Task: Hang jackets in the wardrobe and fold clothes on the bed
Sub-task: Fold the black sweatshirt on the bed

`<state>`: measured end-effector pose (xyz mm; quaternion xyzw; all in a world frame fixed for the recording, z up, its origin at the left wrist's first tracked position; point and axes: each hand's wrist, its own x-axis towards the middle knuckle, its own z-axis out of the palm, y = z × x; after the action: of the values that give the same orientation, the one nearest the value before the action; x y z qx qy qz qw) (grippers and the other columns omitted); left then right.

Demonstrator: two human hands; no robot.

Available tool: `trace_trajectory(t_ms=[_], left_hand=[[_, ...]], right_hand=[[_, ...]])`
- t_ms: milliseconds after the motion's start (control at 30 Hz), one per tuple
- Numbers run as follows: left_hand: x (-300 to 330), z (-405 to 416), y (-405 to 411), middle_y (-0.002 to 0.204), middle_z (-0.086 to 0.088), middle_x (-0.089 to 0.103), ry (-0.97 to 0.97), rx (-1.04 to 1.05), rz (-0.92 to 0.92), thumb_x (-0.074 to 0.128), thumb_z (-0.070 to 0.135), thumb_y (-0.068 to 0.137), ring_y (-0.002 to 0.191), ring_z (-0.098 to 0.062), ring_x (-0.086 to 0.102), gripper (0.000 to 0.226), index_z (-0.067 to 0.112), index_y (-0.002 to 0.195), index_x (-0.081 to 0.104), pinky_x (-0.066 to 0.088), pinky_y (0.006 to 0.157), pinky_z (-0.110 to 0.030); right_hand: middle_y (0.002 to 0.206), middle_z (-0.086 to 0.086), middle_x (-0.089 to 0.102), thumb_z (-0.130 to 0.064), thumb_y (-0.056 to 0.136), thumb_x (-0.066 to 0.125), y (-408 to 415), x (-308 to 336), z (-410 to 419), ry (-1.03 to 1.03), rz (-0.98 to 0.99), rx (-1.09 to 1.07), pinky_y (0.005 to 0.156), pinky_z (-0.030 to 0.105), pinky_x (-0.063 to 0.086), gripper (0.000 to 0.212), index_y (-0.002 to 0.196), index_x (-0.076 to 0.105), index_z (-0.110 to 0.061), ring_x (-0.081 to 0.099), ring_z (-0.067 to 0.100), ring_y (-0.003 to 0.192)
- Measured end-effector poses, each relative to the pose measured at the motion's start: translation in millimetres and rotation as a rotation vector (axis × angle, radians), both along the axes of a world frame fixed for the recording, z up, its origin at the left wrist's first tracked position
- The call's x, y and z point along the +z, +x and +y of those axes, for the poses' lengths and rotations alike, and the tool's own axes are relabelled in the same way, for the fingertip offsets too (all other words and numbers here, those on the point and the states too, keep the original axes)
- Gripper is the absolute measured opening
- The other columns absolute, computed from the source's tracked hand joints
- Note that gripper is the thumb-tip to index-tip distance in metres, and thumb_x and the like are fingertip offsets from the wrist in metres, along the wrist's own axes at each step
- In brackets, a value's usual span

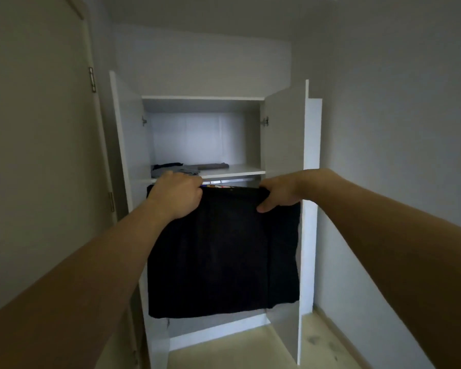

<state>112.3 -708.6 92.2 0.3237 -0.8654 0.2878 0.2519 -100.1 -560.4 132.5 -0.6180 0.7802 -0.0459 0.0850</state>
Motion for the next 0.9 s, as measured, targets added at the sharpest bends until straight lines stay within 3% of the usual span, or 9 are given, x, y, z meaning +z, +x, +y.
trace_trajectory(t_ms=[67,167,367,500,633,900], left_hand=[[10,-51,-13,0.097,-0.004,0.066,0.023,0.061,0.033,0.037,0.023,0.099,0.074,-0.019,0.045,0.026,0.016,0.100,0.062,0.027,0.073,-0.031],[22,-124,-32,0.095,-0.005,0.065,0.004,0.145,0.117,0.037,0.025,0.098,0.085,-0.023,0.051,0.024,0.016,0.096,0.060,0.031,0.086,-0.036],[25,-267,-72,0.090,-0.007,0.061,-0.071,0.248,0.226,0.037,0.029,0.098,0.089,-0.027,0.051,0.028,0.011,0.088,0.055,0.031,0.088,-0.038],[24,-372,-112,0.089,-0.008,0.060,-0.089,0.238,0.257,0.036,0.027,0.098,0.087,-0.027,0.050,0.024,0.012,0.084,0.049,0.031,0.088,-0.038],[43,-484,-165,0.085,-0.006,0.059,-0.100,0.157,0.288,0.036,0.025,0.098,0.082,-0.024,0.046,0.022,0.014,0.079,0.041,0.030,0.088,-0.037],[115,-656,-289,0.074,-0.001,0.049,-0.064,0.104,0.295,0.034,0.025,0.097,0.082,-0.021,0.039,0.027,0.015,0.075,0.045,0.027,0.094,-0.039]], right_hand=[[0.137,0.003,0.049,-0.046,0.089,0.064,-16,11,-57,-0.033,-0.026,0.036,0.108,0.045,0.038,0.063,0.142,0.041,-0.020,0.049,0.027,0.123],[0.135,0.004,0.050,-0.042,0.090,0.063,-39,26,-140,-0.081,-0.056,0.086,0.105,0.044,0.040,0.059,0.140,0.041,-0.019,0.050,0.026,0.120],[0.123,0.005,0.053,-0.032,0.095,0.058,-89,22,-298,-0.243,-0.077,0.160,0.088,0.033,0.041,0.045,0.135,0.042,-0.019,0.052,0.021,0.104],[0.124,0.004,0.056,-0.025,0.098,0.053,-130,12,-402,-0.434,-0.094,0.207,0.087,0.030,0.041,0.039,0.135,0.042,-0.024,0.054,0.020,0.104],[0.124,0.005,0.053,-0.028,0.099,0.050,-183,26,-500,-0.545,-0.067,0.220,0.097,0.037,0.043,0.035,0.134,0.046,-0.027,0.053,0.023,0.111],[0.113,-0.003,0.053,-0.027,0.100,0.050,-284,78,-661,-0.616,-0.095,0.101,0.086,0.031,0.039,0.031,0.131,0.050,-0.025,0.052,0.016,0.103]])
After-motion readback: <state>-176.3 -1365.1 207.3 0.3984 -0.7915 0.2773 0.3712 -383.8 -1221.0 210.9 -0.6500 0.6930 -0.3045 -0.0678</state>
